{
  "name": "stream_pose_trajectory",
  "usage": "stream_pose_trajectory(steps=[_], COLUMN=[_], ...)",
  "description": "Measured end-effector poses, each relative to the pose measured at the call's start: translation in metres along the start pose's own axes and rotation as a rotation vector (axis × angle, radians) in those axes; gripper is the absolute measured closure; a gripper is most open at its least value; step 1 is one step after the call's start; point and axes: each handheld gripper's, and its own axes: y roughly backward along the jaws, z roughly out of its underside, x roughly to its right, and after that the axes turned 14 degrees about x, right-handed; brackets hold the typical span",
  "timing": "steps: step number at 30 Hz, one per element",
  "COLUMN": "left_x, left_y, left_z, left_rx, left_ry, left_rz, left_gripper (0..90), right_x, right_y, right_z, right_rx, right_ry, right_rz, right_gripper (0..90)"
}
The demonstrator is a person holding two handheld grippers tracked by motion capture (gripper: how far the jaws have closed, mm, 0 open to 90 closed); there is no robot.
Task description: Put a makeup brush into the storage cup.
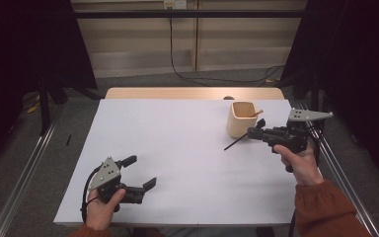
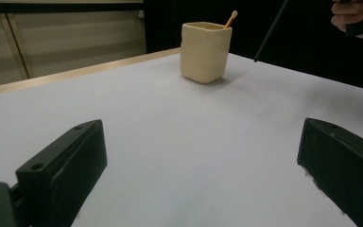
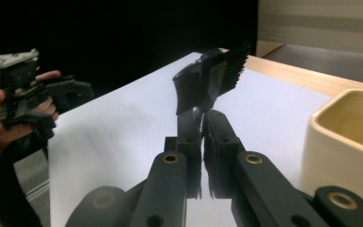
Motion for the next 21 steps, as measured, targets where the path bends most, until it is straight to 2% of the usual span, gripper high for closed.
stream_pose_trajectory(steps=[9,11,14,21], left_x=[0.001,0.0,-0.003,-0.003], left_y=[0.003,0.003,0.004,0.002], left_z=[0.0,-0.001,-0.001,0.0], left_rx=[0.003,0.008,0.009,0.007], left_ry=[-0.019,-0.006,-0.007,0.003], left_rz=[-0.01,-0.012,-0.022,-0.022], left_gripper=[2.1,2.1,2.1,2.1], right_x=[0.007,0.009,0.013,0.017], right_y=[0.009,0.009,0.009,0.009], right_z=[-0.014,-0.017,-0.022,-0.033], right_rx=[0.025,0.02,0.0,0.015], right_ry=[0.029,0.032,0.03,0.039], right_rz=[0.028,0.04,0.068,0.091], right_gripper=[85.4,85.4,85.4,85.4])
